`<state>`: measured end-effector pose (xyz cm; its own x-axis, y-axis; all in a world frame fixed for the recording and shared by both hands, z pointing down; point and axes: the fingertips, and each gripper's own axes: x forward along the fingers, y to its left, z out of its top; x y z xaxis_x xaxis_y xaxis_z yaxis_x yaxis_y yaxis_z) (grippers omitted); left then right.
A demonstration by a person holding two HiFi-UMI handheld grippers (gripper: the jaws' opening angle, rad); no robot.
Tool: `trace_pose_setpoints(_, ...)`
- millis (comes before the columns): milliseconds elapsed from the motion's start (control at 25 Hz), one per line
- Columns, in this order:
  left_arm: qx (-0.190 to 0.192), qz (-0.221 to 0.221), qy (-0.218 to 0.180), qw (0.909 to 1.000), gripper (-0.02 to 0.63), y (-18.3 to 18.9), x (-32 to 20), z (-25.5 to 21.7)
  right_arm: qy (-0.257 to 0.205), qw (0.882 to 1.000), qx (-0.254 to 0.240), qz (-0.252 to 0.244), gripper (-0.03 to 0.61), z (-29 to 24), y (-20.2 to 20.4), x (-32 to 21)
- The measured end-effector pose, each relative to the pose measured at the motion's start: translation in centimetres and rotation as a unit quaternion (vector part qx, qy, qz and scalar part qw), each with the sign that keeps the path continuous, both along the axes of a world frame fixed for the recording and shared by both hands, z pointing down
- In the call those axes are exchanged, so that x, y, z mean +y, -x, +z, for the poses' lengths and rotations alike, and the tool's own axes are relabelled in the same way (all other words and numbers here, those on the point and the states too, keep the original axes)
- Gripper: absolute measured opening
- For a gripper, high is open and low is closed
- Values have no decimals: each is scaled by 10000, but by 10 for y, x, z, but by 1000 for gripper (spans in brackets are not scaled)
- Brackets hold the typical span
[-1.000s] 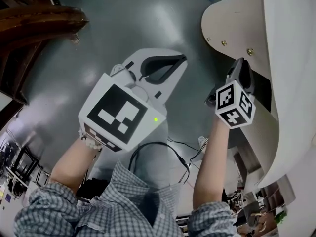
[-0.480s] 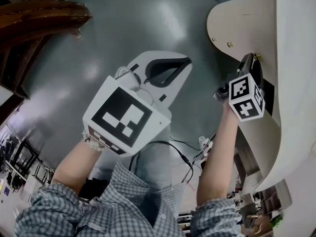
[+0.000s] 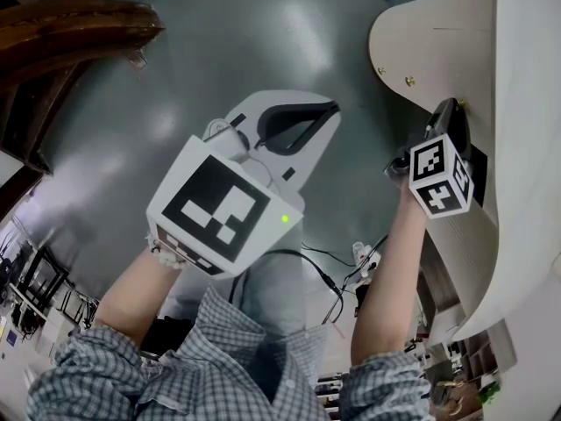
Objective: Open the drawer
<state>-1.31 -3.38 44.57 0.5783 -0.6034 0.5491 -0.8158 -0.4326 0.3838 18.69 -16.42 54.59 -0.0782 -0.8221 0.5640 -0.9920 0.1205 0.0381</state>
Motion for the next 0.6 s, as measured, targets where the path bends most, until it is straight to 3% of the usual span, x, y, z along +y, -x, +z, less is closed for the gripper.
trace_pose_setpoints(600,36,-26,16,10000,-2,1,0,-1,34,10000,-14,69,75,-1,1,2)
